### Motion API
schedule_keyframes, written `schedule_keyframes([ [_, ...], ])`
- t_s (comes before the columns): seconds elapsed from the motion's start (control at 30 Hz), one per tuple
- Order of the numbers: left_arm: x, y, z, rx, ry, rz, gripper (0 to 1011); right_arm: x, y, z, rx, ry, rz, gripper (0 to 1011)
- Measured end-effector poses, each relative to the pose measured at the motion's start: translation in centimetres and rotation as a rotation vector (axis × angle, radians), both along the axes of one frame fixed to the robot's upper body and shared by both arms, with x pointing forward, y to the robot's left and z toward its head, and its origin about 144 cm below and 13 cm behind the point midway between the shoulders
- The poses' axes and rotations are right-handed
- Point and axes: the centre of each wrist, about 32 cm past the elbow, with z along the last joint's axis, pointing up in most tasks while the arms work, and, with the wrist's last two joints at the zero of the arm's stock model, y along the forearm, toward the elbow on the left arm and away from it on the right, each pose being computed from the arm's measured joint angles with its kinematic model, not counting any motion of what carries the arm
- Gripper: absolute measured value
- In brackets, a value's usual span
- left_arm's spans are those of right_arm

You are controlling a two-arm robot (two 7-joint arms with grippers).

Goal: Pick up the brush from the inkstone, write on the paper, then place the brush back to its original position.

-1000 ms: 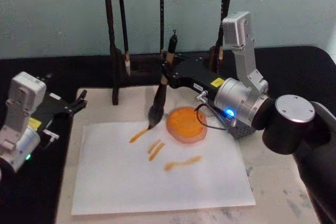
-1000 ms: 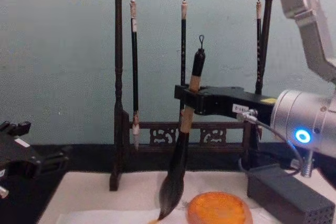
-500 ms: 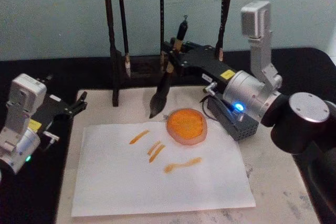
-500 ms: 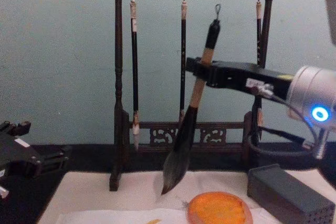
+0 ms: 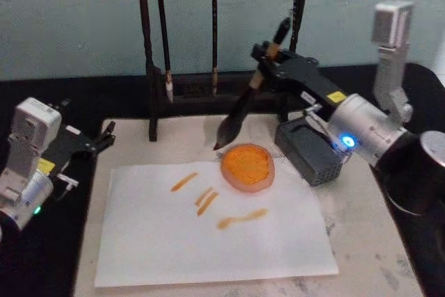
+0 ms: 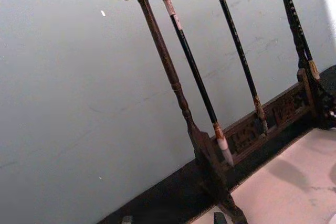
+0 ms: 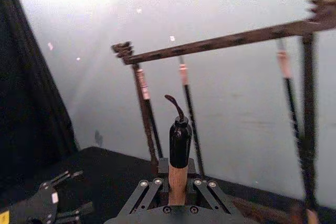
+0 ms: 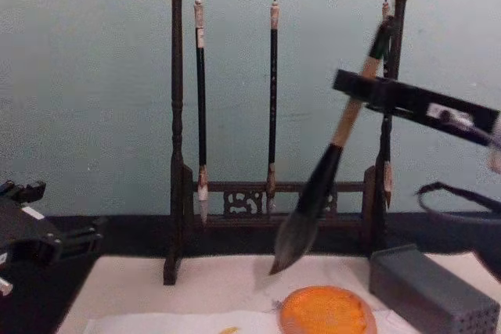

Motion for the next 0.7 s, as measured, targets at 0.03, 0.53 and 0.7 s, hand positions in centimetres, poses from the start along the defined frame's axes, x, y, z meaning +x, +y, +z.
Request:
schedule_keyframes([
  [0.03, 0.0, 0.0, 0.0, 0.000, 0.000, 0.000, 1001, -0.1, -0.5, -0.1, 0.019, 0.014, -0.010, 178],
  [0.53, 0.0, 0.0, 0.0, 0.000, 0.000, 0.000, 1001, 0.2, -4.2, -2.7, 0.261, 0.232, -0.098, 178],
  [0.7, 0.0, 0.0, 0.0, 0.000, 0.000, 0.000, 1001, 0.5, -4.7, -3.4, 0.320, 0.294, -0.113, 178],
])
